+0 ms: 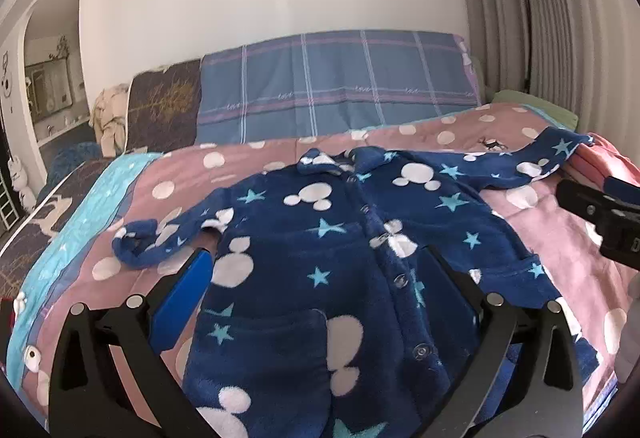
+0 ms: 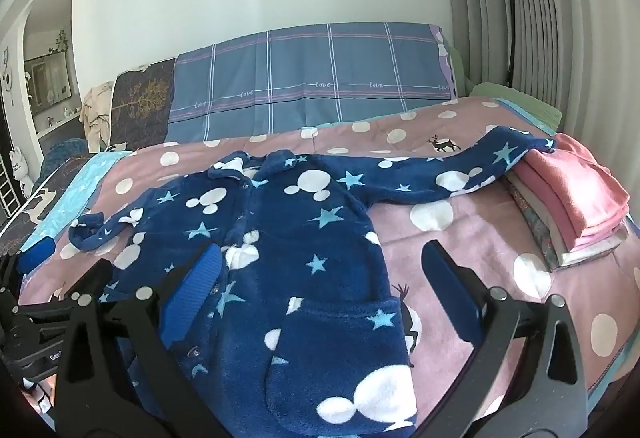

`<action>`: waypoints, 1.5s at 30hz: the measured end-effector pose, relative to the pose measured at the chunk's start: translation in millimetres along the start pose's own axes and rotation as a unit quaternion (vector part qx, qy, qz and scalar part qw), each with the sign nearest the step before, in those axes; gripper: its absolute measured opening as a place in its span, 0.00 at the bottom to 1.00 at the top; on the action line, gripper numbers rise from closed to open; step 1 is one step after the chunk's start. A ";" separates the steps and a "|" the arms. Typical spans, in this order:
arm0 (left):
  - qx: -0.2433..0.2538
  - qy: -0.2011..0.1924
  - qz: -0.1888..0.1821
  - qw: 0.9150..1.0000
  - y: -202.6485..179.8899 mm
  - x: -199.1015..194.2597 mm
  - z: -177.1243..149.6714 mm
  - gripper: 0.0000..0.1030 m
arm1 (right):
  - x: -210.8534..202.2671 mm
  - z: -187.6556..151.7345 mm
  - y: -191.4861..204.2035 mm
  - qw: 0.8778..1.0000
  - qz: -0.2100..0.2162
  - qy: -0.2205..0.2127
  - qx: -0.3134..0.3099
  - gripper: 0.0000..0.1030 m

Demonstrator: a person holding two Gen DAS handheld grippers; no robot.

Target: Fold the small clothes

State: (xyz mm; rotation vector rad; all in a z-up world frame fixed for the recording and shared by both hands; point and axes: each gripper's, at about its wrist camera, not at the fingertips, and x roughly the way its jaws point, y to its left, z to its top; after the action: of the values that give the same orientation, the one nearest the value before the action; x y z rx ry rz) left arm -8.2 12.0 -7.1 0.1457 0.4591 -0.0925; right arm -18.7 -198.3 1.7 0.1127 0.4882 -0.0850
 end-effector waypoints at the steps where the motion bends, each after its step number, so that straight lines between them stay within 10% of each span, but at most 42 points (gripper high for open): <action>1: 0.004 -0.002 0.002 1.000 -1.9 -1.1 -0.3 0.99 | -0.3 -0.3 0.1 1.000 0.000 0.000 0.000 0.98; 45: -0.060 0.005 -0.029 0.998 29.8 18.2 -4.1 0.99 | 17.3 1.2 15.8 1.000 -0.002 0.001 -0.005 0.98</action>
State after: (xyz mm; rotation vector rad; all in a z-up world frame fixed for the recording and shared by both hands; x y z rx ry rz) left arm 9.9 40.9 -15.2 0.0157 0.4772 -0.1206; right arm -1.1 -183.8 -4.0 0.1024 0.4917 -0.0869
